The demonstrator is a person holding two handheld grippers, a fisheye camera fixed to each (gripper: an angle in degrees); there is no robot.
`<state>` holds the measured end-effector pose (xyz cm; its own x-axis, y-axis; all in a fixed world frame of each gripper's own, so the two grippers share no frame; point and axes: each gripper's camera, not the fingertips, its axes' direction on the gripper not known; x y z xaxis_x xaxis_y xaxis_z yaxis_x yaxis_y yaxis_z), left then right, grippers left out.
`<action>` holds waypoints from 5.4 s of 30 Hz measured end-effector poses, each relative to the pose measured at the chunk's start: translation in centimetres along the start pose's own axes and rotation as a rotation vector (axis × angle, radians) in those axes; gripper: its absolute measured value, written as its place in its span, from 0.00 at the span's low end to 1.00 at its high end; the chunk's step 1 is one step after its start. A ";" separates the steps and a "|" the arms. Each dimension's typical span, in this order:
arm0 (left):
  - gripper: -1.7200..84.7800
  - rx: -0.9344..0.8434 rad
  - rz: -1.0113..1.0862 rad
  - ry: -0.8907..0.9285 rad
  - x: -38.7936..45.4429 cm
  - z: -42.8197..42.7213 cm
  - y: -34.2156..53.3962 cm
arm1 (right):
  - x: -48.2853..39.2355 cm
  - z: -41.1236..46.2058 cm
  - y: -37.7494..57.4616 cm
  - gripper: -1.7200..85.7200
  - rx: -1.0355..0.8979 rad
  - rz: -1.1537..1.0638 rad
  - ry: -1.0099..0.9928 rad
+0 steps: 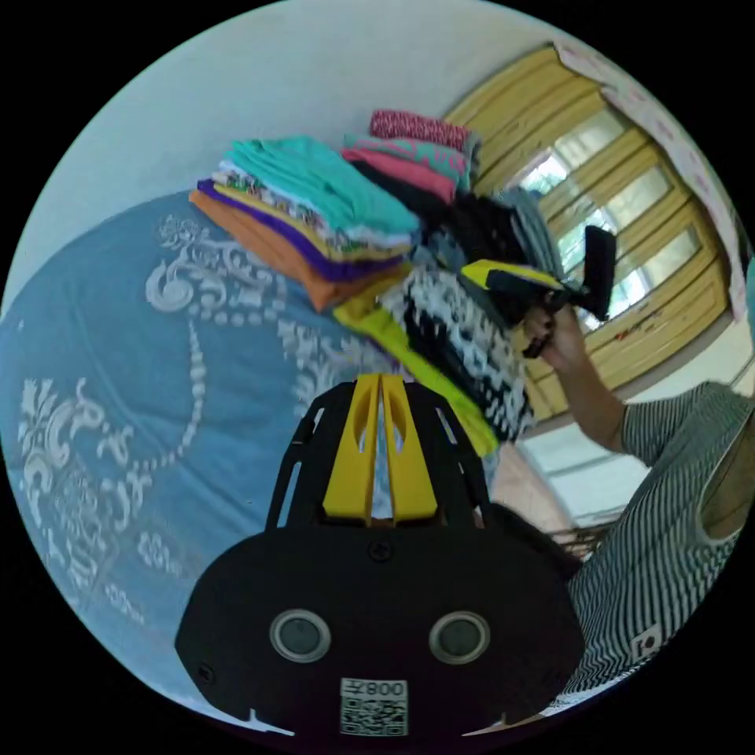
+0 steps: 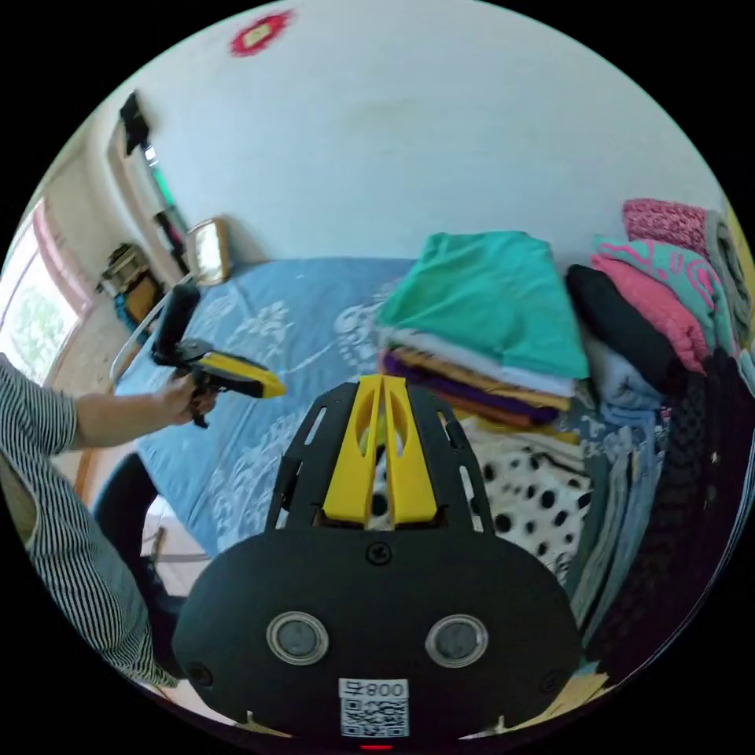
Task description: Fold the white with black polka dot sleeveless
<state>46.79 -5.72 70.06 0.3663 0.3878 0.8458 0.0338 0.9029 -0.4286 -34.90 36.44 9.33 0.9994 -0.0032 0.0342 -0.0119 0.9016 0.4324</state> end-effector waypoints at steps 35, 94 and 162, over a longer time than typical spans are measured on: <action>0.02 -0.342 0.096 -0.336 15.9 10.9 11.1 | -1.3 -9.8 8.8 0.11 -0.066 0.396 0.406; 0.15 -0.015 -0.413 0.488 -10.0 13.3 16.1 | 15.9 -66.5 56.3 0.02 0.717 0.387 -0.432; 0.05 1.097 0.268 -0.032 -0.7 -21.6 131.3 | -7.1 -85.2 27.9 0.02 0.813 -0.279 -0.700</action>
<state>71.02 108.57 6.30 0.2148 0.5841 0.7827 -0.8826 0.4592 -0.1004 -39.58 98.46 -55.59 0.7341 -0.6373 0.2345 -0.0633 0.2796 0.9580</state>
